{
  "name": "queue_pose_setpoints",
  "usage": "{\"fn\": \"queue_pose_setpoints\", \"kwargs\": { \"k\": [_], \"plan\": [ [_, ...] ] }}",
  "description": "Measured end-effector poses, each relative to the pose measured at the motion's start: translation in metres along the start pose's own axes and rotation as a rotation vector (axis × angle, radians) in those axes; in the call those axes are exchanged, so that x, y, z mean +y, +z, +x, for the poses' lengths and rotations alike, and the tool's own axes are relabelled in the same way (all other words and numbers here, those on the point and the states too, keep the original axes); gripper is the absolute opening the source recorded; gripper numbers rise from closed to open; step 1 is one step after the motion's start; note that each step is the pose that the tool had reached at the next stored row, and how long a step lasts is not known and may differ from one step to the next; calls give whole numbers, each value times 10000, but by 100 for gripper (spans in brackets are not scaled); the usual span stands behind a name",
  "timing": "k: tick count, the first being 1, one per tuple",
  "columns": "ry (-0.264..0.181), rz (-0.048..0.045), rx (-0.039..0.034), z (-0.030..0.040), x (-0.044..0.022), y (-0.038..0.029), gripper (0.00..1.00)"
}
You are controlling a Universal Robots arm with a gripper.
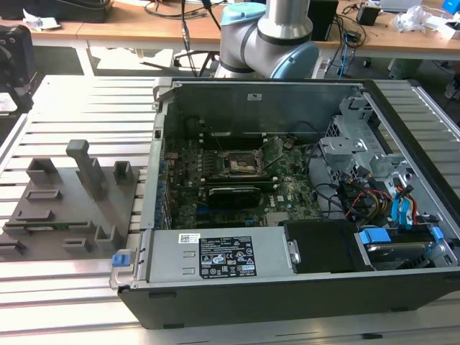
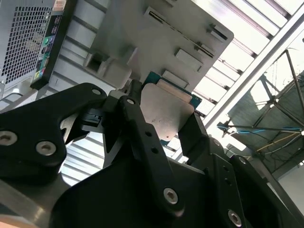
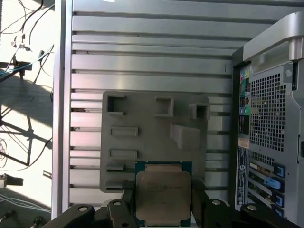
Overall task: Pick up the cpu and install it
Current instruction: 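Pick up the cpu and move it towards the insertion slot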
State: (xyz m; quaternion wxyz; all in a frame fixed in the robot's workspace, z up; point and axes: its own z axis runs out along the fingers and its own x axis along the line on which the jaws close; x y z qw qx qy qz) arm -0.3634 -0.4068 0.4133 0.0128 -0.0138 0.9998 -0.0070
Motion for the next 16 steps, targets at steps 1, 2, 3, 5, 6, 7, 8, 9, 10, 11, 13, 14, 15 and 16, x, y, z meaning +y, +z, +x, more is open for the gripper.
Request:
{"fn": "queue_pose_setpoints", "kwargs": {
  "k": [1, 2, 3, 5, 6, 7, 8, 9, 10, 11, 13, 14, 15, 16],
  "plan": [
    [0, 0, 0, -26, -1, 1, 55],
    [0, 0, 0, -66, -2, 2, 55],
    [0, 0, 1, -90, -2, 2, 55],
    [0, 1, 2, -147, -4, 4, 55],
    [0, 0, 2, -166, -5, 4, 55],
    [0, 0, 1, -187, -5, 5, 55],
    [-1, 0, 1, -226, -7, 6, 55],
    [0, 0, 2, -251, -7, 7, 55],
    [0, 0, 3, -272, -8, 7, 55],
    [0, 0, 2, -300, -8, 8, 55],
    [0, 0, 2, -356, -10, 10, 55],
    [0, 0, 1, -374, -10, 11, 55],
    [0, 0, 2, -399, -11, 11, 55],
    [0, 0, 2, -418, -12, 12, 55]
  ]
}}
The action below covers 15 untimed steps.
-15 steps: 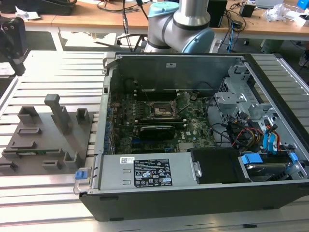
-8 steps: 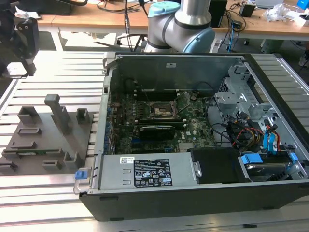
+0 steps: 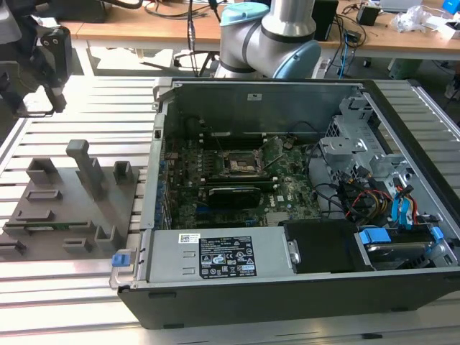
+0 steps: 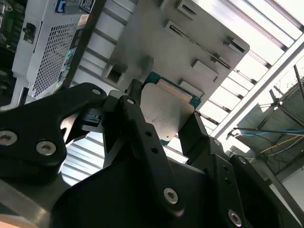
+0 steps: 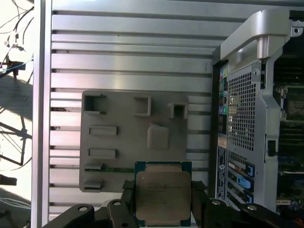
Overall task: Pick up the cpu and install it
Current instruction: 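Pick up the cpu and move it towards the insertion slot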
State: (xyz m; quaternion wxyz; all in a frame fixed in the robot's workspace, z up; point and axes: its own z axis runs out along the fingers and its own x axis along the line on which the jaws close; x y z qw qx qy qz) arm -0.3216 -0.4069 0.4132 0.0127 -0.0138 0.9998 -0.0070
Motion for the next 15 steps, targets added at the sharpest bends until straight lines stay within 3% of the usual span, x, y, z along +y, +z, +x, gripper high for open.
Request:
{"fn": "queue_pose_setpoints", "kwargs": {
  "k": [15],
  "plan": [
    [0, 4, 1, -395, -11, 10, 55]
  ]
}}
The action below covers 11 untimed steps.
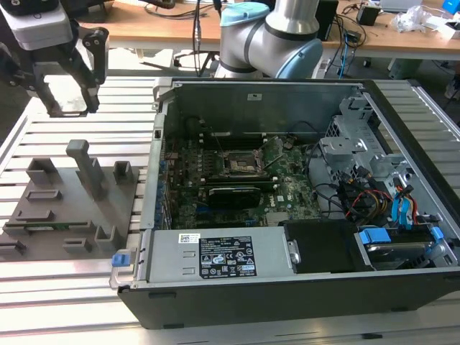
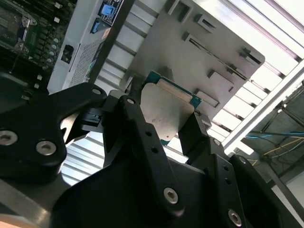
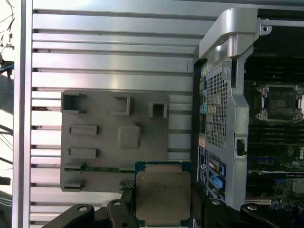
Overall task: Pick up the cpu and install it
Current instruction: 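Pick up the cpu and move it towards the insertion slot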
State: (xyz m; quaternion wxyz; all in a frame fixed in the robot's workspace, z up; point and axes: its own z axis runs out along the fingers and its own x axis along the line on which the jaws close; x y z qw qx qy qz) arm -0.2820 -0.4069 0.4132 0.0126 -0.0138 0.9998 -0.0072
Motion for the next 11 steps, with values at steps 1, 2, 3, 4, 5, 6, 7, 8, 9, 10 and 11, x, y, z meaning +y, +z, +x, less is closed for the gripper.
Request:
{"fn": "queue_pose_setpoints", "kwargs": {
  "k": [1, 2, 3, 4, 5, 6, 7, 8, 9, 10, 11],
  "plan": [
    [0, 0, -1, -26, -1, 1, 55],
    [0, 0, -1, -43, -1, 2, 55],
    [0, 1, 0, -70, -2, 2, 55],
    [0, 2, 1, -105, -3, 2, 55],
    [-1, 3, 0, -148, -4, 4, 55],
    [-1, 3, 0, -167, -5, 5, 55],
    [-1, 4, 0, -194, -5, 5, 55],
    [0, 5, 0, -228, -6, 6, 55],
    [0, 6, 0, -250, -7, 7, 55],
    [0, 6, 0, -268, -7, 7, 55],
    [-1, 7, 0, -287, -8, 8, 55]
  ]
}}
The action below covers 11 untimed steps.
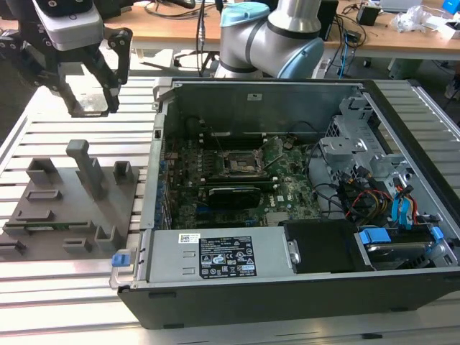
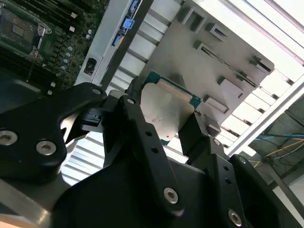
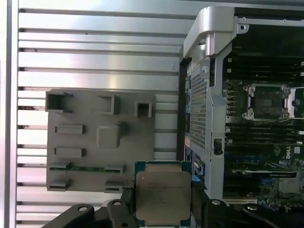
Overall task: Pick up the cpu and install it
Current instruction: 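Pick up the cpu and move it towards the insertion slot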
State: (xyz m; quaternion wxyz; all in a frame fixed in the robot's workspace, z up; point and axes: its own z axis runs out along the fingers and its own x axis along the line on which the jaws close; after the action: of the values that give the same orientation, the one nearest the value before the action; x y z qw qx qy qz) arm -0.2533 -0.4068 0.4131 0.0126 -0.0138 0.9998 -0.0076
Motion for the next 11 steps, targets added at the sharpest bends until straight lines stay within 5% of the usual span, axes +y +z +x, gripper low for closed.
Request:
{"fn": "queue_pose_setpoints", "kwargs": {
  "k": [11],
  "plan": [
    [-1, 16, 0, -239, -6, 6, 55]
  ]
}}
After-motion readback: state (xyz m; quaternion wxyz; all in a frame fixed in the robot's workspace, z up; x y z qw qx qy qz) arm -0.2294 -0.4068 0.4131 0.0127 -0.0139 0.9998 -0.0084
